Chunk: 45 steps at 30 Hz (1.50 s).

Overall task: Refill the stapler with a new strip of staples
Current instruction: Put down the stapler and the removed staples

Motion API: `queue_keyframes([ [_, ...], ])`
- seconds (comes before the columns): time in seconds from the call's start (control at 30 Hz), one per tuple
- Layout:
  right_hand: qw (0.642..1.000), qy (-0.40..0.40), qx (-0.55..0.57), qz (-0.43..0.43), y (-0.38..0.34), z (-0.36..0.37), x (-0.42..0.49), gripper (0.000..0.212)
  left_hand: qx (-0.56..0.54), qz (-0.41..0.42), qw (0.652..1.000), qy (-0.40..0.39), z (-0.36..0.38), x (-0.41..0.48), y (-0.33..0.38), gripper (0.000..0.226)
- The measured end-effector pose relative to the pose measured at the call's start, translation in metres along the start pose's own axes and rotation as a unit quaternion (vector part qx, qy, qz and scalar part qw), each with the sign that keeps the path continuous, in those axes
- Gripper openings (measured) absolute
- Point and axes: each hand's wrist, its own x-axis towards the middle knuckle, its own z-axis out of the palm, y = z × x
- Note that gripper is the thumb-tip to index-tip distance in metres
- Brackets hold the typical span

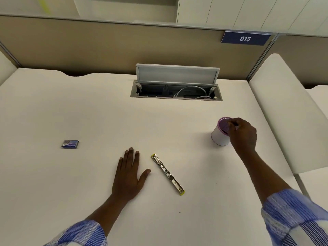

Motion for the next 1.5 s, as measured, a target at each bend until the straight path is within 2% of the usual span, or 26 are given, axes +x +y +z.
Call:
queue_keyframes([
  [0.13,0.997,-0.021,-0.067,-0.030,0.009,0.005,0.010,0.019,-0.003,0.004,1.000,0.010,0.001,0.000,0.001,0.084],
  [0.3,0.994,-0.019,-0.096,-0.045,0.011,0.003,0.012,0.026,-0.010,0.007,1.000,0.020,0.002,0.001,0.000,0.085],
  [0.43,0.994,0.004,-0.083,-0.068,0.006,-0.005,0.004,0.027,-0.013,0.013,0.999,0.031,0.004,0.001,0.000,0.086],
  [0.63,0.991,0.025,-0.006,-0.131,-0.016,-0.002,-0.043,0.009,-0.022,0.016,0.999,0.031,0.005,0.003,0.001,0.084],
  [0.83,0.981,-0.086,0.058,-0.164,-0.053,0.043,-0.124,0.009,-0.045,0.029,0.999,0.006,-0.001,0.005,-0.003,0.083],
  [0.97,0.967,-0.173,0.069,-0.175,-0.087,0.076,-0.171,0.004,-0.065,0.018,0.997,0.049,-0.013,0.001,-0.023,0.079],
  [1.23,0.930,-0.272,0.036,-0.244,-0.124,0.120,-0.231,0.019,-0.044,-0.200,0.969,0.136,-0.064,0.013,-0.106,0.070],
  [1.4,0.901,-0.336,-0.053,-0.270,-0.132,0.140,-0.257,0.036,-0.059,-0.374,0.916,0.131,-0.094,0.026,-0.154,0.072],
  [1.5,0.897,-0.331,-0.082,-0.283,-0.131,0.142,-0.264,0.038,-0.082,-0.416,0.895,0.136,-0.098,0.034,-0.169,0.066],
])
